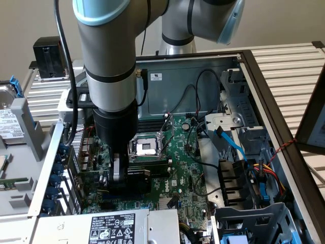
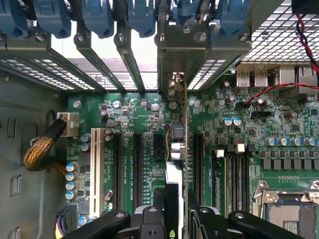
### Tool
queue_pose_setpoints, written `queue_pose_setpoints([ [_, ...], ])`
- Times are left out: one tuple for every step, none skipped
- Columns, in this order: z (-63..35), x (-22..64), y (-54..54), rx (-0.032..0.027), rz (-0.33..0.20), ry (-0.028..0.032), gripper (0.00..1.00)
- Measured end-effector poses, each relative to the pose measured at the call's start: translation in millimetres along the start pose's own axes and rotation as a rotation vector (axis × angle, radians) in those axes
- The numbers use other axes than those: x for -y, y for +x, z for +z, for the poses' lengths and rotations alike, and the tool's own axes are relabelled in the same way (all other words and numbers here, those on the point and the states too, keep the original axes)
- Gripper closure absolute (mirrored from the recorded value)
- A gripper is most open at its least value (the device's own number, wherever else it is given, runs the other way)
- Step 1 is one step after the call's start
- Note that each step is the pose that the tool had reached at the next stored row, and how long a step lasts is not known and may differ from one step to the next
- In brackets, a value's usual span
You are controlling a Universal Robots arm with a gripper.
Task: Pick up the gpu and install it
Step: 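Insert the gpu into the slot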
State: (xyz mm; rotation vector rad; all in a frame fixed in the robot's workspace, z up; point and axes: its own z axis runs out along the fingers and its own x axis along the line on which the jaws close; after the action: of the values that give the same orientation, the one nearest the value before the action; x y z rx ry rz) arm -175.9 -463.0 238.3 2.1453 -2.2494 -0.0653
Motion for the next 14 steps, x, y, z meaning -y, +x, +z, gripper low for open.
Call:
queue_pose_setpoints([
  [0.1,0.0,-0.1,0.0000,0.000,0.0000,0.73],
  [0.2,-0.1,-0.2,0.0000,0.000,0.0000,0.73],
  [0.3,-0.1,-0.3,0.0000,0.000,0.0000,0.73],
  [0.4,-0.1,-0.3,0.0000,0.000,0.0000,0.73],
  [0.5,-0.2,-0.4,-0.0001,0.000,-0.0001,0.73],
  [0.6,-0.3,-0.4,0.0000,0.000,0.0000,0.73],
  [0.8,-0.6,-0.4,0.0000,0.000,0.0001,0.73],
  [0.9,-0.8,-0.5,-0.0001,0.000,0.0002,0.73],
  [1.0,-1.1,-0.5,-0.0002,0.000,0.0003,0.73],
  [1.1,-1.4,-0.5,-0.0003,0.000,0.0004,0.73],
  [1.2,-1.7,-0.4,-0.0004,0.000,0.0004,0.73],
  [1.2,-1.9,-0.4,-0.0006,0.000,0.0003,0.73],
  [1.2,-2.2,-0.4,-0.0009,0.000,0.0003,0.73],
  [1.3,-2.5,-0.3,-0.0010,0.000,-0.0001,0.73],
])
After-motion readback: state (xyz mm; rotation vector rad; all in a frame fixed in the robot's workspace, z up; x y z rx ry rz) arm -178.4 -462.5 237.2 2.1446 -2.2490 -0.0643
